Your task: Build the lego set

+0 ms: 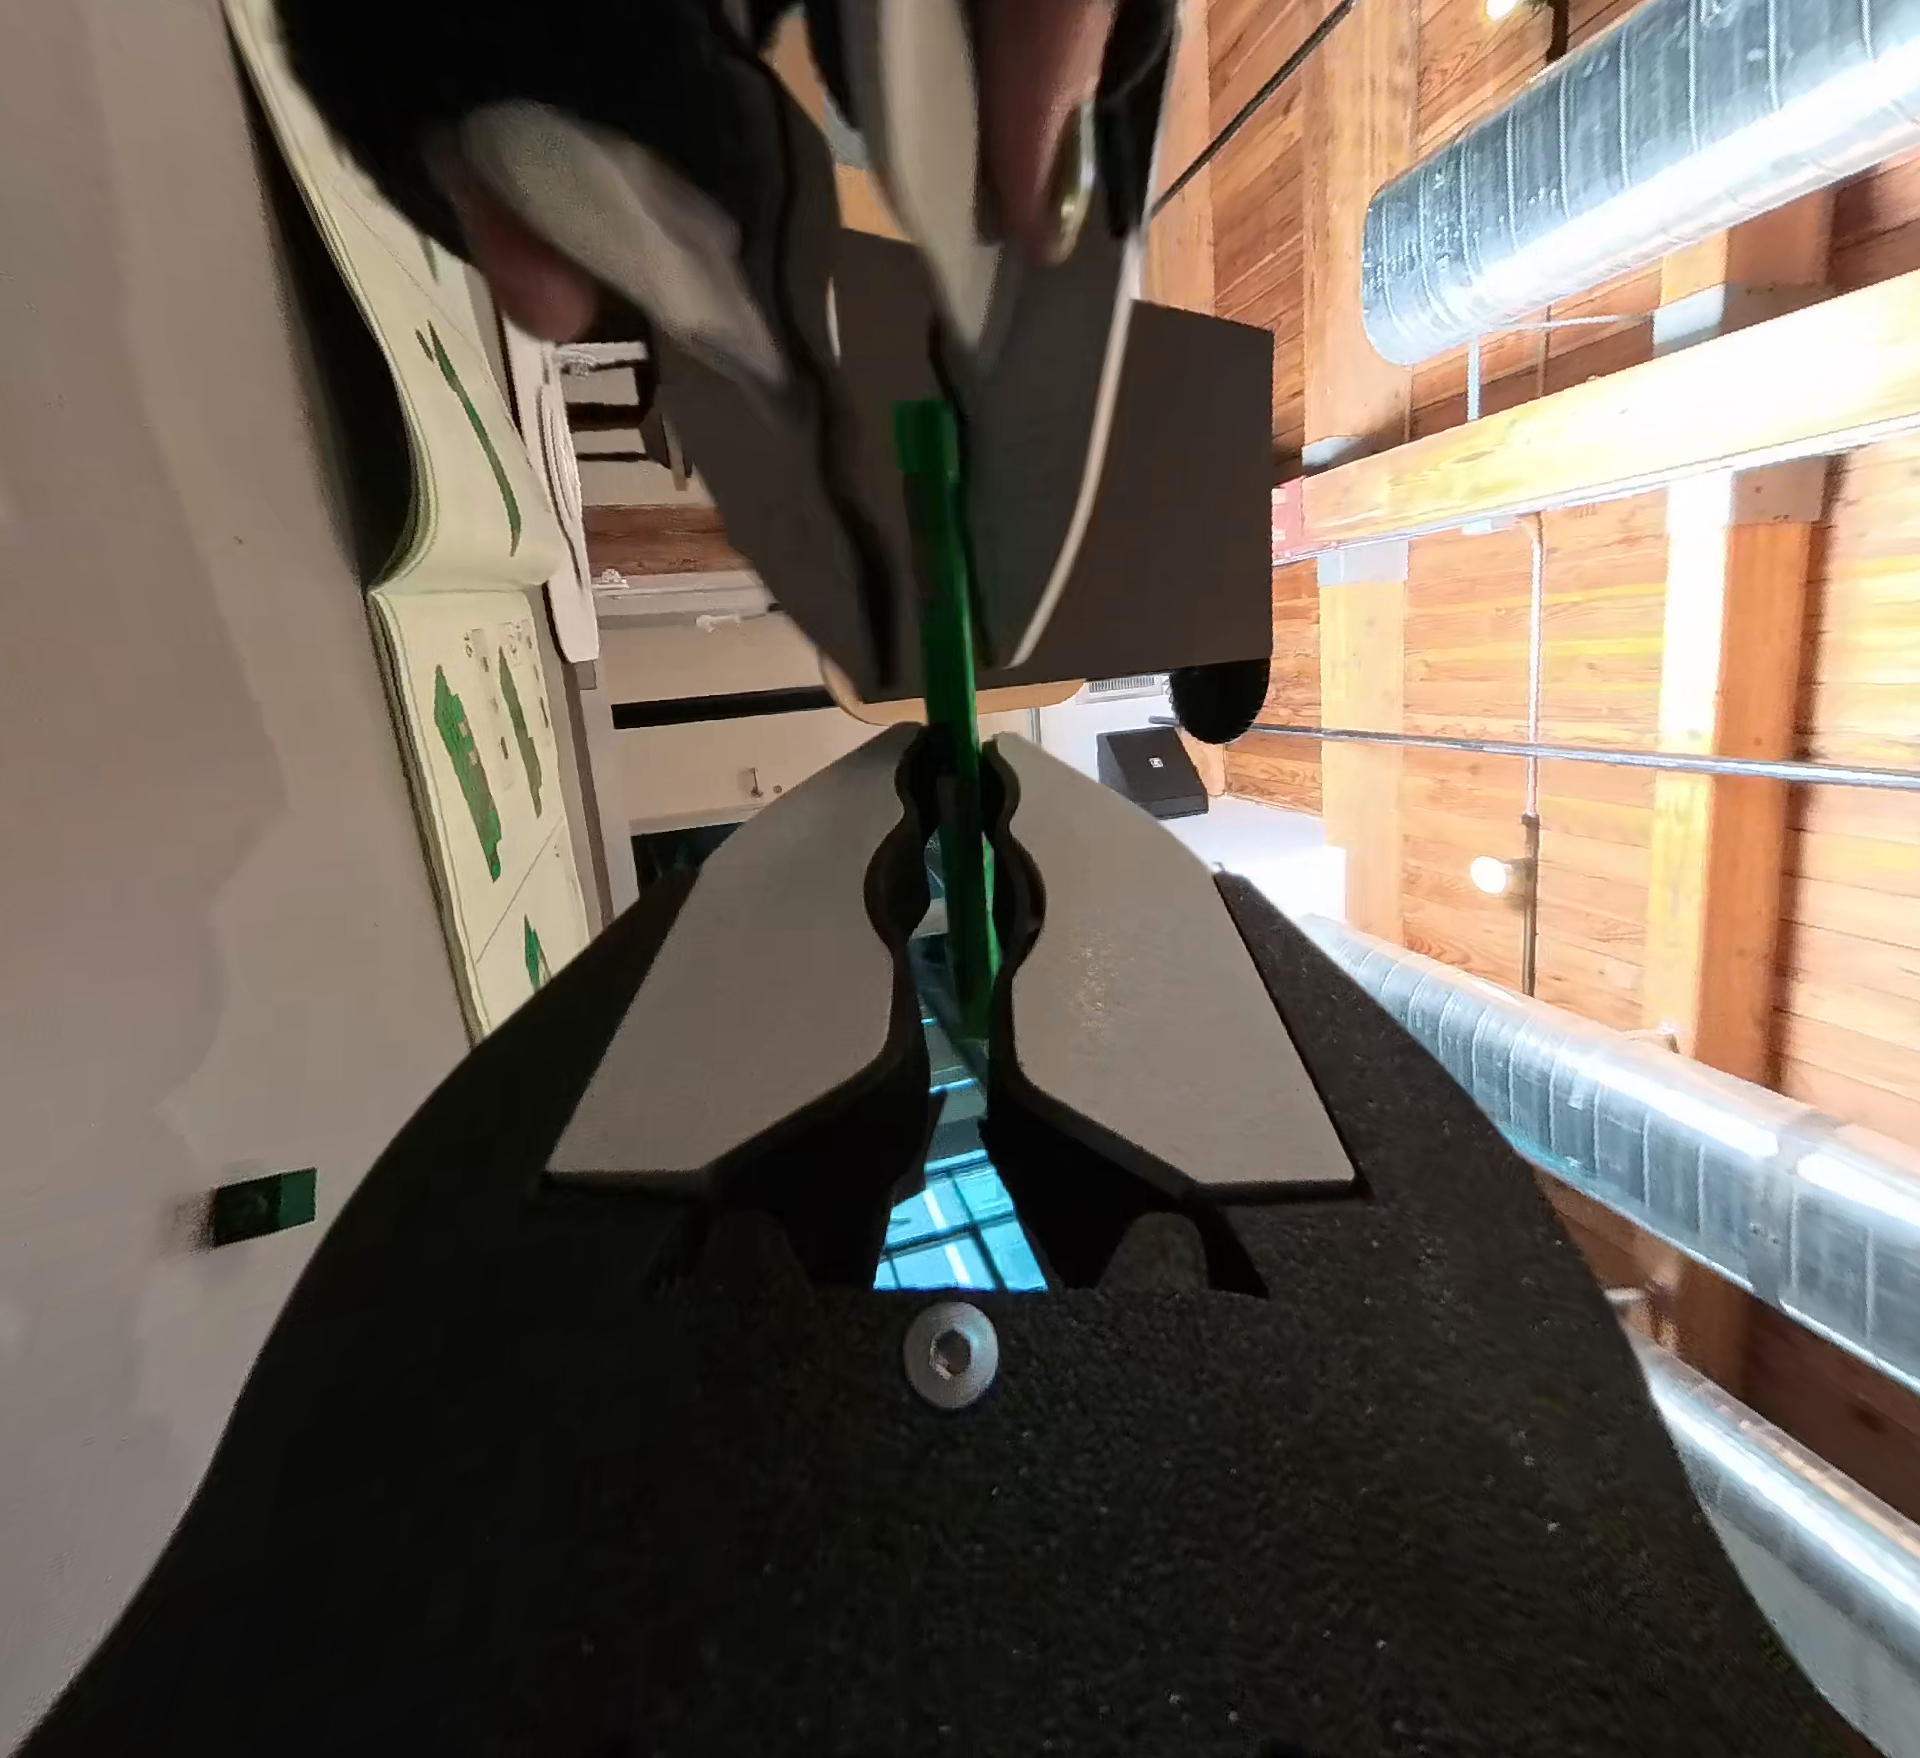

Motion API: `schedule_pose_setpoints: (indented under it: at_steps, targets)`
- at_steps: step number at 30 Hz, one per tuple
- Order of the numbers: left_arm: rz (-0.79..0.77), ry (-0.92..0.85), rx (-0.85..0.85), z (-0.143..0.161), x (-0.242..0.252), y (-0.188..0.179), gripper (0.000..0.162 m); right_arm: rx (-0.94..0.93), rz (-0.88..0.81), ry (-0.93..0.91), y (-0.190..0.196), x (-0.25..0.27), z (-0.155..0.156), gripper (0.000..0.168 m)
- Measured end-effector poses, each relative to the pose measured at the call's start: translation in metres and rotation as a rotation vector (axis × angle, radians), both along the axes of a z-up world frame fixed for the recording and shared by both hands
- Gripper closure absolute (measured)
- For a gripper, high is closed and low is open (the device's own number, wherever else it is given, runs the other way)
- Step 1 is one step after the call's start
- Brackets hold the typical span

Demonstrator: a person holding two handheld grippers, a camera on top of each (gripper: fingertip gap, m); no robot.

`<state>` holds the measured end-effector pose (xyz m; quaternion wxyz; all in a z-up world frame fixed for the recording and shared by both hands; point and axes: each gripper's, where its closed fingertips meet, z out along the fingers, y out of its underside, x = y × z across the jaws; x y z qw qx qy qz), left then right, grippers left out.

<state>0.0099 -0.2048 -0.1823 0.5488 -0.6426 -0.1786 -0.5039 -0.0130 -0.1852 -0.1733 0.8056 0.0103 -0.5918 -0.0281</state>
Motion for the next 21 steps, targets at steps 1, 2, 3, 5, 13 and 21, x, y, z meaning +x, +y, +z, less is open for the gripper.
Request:
schedule_pose_setpoints:
  at_steps: [1,2,3,5,13,21]
  targets:
    - [-0.005,-0.003,0.003,0.001,0.001,0.000,0.154,0.003,-0.006,0.003,0.001,0.000,0.001,0.162]
    - [0.001,-0.003,0.001,0.000,0.001,0.001,0.156,0.010,-0.006,0.011,0.001,0.000,0.002,0.161]
    - [0.008,-0.001,0.001,0.000,0.000,0.001,0.156,0.011,0.004,0.021,-0.001,0.001,0.003,0.157]
    - [0.051,-0.010,0.004,0.000,-0.008,0.000,0.156,-0.017,0.017,0.016,-0.002,0.001,0.004,0.145]
    - [0.314,0.064,0.021,-0.010,-0.070,-0.008,0.157,-0.402,0.081,-0.149,0.044,0.017,-0.006,0.141]
    - [0.376,-0.068,0.061,-0.023,-0.063,-0.005,0.157,-1.241,0.102,-0.781,0.070,0.017,-0.074,0.157]
